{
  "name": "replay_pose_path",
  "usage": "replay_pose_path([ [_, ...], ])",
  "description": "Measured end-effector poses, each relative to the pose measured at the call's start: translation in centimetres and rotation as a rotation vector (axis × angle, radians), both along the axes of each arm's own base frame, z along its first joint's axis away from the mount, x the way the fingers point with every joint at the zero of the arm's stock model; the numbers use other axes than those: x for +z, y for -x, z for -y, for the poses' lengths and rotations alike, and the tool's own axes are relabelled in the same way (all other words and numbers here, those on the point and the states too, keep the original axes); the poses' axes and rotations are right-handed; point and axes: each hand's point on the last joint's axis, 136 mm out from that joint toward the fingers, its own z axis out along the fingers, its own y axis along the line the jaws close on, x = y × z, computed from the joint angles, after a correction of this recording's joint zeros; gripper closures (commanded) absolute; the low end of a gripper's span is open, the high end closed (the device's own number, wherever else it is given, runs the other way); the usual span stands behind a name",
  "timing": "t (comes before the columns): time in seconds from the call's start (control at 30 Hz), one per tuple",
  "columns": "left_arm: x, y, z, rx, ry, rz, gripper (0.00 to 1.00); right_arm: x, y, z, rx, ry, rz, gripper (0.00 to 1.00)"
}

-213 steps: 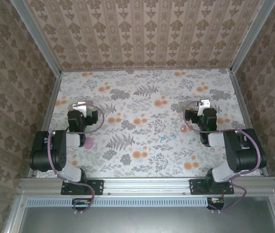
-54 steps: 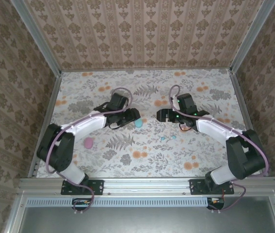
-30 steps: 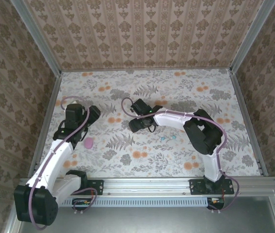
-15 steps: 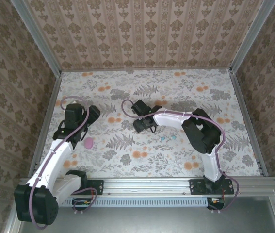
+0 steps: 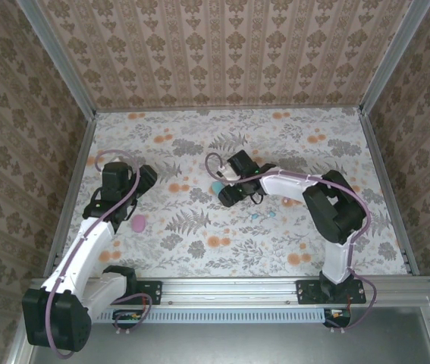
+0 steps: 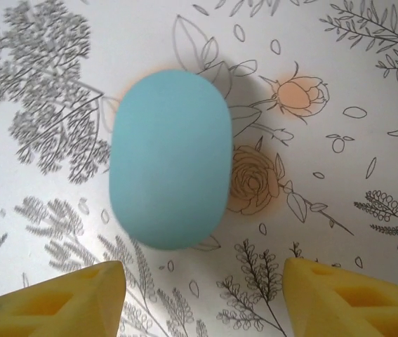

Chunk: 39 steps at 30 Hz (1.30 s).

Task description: Insert the wireless bluetooth earbuds into the charging case

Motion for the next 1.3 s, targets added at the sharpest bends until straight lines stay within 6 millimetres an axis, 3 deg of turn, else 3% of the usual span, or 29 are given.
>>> replay_pose_path([
  [0.17,0.0,0.0,0.2,-0.020,-0.010,0.002,0.24,0.1,-0.2,-0.9,0.092,-0.049,0.094,0.31],
  [0.43,0.0,0.1,0.2,-0.037,-0.025,0.006,0.24,0.6,-2.0,-2.2,0.100,-0.101,0.186,0.34],
  [0.73,0.0,0.1,0.3,-0.041,-0.026,0.006,0.24,-0.9,-2.5,-2.5,0.102,-0.103,0.188,0.37],
  [1.03,-0.3,0.0,0.6,-0.056,-0.022,-0.005,0.24,-1.4,-2.8,-2.7,0.107,-0.109,0.206,0.55],
  [1.3,-1.8,-0.6,3.5,-0.215,0.035,-0.042,0.25,-1.0,-1.6,-3.5,0.177,-0.172,0.222,0.68],
])
